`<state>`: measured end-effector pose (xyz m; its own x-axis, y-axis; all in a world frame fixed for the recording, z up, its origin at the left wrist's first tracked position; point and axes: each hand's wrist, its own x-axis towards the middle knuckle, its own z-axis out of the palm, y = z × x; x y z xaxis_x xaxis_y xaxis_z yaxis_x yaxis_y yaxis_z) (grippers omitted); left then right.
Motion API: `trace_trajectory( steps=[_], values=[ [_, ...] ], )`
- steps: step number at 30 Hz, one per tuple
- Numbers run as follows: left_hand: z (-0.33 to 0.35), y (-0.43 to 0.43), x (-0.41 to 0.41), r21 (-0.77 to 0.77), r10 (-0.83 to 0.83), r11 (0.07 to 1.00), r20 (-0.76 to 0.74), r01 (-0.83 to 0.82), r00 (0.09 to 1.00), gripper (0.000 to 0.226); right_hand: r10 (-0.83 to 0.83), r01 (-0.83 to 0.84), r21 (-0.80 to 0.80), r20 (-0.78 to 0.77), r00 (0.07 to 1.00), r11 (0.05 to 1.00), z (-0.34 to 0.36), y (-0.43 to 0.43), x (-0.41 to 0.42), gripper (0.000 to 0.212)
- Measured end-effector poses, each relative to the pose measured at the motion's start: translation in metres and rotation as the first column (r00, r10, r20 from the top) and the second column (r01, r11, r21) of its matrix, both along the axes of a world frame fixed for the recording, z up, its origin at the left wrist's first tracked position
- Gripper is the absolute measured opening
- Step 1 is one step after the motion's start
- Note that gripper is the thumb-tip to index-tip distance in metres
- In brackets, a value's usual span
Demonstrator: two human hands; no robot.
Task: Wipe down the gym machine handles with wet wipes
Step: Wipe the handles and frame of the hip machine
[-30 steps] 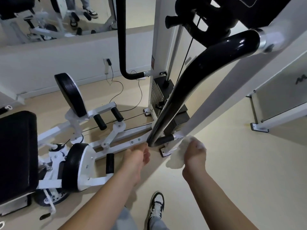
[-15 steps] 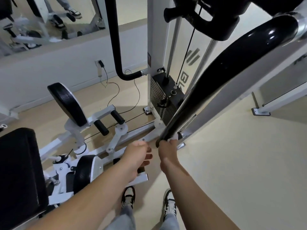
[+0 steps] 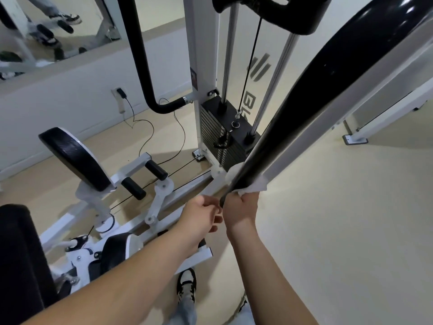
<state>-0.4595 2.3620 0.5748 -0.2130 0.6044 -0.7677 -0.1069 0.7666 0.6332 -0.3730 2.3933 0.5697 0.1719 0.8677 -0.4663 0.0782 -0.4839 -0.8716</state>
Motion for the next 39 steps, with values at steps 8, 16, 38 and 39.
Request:
trace_trajectory(
  steps=[8,16,38,39],
  values=[
    [0.006,0.002,-0.004,0.022,-0.006,1.000,-0.051,0.007,0.999,0.020,0.206,-0.206,0.038,0.008,0.979,0.978,0.007,-0.003,0.019,0.059],
    [0.018,-0.010,0.002,0.012,-0.050,0.999,-0.082,0.051,0.995,0.024,-0.116,0.095,-0.125,-0.173,0.978,0.988,0.023,-0.017,0.061,0.060],
    [0.020,-0.011,0.001,0.093,-0.108,0.988,-0.134,0.121,0.985,0.016,0.146,-0.144,0.024,-0.124,0.981,0.989,0.060,0.007,0.033,0.042],
    [0.019,-0.010,0.000,0.097,-0.102,0.989,-0.129,0.115,0.986,0.016,0.129,-0.126,0.030,-0.122,0.984,0.992,0.059,0.007,0.030,0.042]
  ],
)
